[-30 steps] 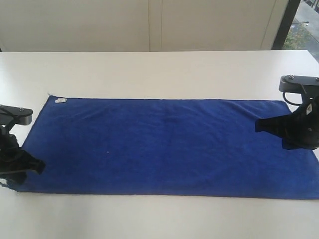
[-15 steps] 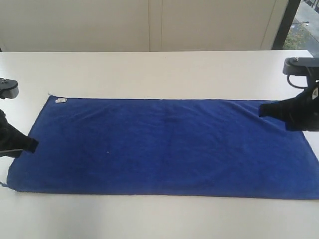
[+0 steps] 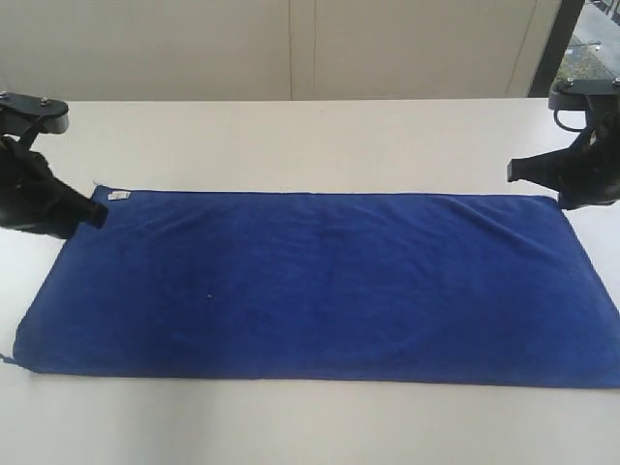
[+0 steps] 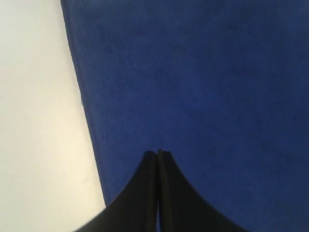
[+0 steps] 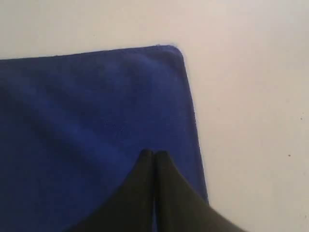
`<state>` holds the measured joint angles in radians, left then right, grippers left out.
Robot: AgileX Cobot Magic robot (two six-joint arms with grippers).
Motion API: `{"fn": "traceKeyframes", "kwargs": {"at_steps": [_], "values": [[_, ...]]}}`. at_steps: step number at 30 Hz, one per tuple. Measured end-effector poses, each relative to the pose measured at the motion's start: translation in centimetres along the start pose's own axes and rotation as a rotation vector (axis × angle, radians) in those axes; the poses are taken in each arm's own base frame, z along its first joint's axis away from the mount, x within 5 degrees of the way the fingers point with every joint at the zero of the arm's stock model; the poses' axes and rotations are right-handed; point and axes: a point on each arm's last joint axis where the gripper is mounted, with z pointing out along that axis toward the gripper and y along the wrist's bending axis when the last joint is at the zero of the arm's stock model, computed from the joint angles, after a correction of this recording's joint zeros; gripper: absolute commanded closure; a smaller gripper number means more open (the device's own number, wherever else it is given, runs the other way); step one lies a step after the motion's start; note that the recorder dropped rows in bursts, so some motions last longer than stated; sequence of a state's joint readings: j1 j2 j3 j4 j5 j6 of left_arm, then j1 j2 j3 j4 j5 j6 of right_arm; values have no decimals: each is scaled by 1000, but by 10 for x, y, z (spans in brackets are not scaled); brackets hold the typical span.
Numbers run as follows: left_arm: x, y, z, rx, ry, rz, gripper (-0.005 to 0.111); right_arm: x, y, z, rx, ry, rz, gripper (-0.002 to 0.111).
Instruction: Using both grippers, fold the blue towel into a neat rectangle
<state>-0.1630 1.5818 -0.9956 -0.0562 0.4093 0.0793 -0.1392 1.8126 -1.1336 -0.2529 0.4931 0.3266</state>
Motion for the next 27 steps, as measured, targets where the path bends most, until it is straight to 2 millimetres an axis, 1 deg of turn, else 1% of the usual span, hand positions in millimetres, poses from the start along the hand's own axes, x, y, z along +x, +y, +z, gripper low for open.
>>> {"fn": "traceKeyframes", "kwargs": {"at_steps": [3, 5, 8, 12, 15, 19, 23, 27], "values": [[-26, 6, 18, -3, -8, -13, 107, -7, 1, 17, 8, 26, -3, 108], [-41, 12, 34, -6, -4, -30, 107, -11, 2, 27, 13, 44, -8, 108], [-58, 26, 60, -18, -3, -61, 107, -18, 3, 37, 19, 55, -16, 108], [-74, 46, 85, -22, -7, -136, 107, -26, 5, 50, 22, 62, -20, 108], [-80, 54, 99, -8, -10, -172, 107, -30, 6, 57, 21, 60, -19, 108], [-82, 54, 113, 14, -17, -199, 107, -33, 7, 73, 19, 54, -22, 108], [-83, 54, 120, 16, -22, -205, 107, -32, 0, 89, 26, 62, -13, 108], [-85, 55, 124, 13, -47, -211, 107, -36, -2, 97, 22, 31, -17, 108]]}}
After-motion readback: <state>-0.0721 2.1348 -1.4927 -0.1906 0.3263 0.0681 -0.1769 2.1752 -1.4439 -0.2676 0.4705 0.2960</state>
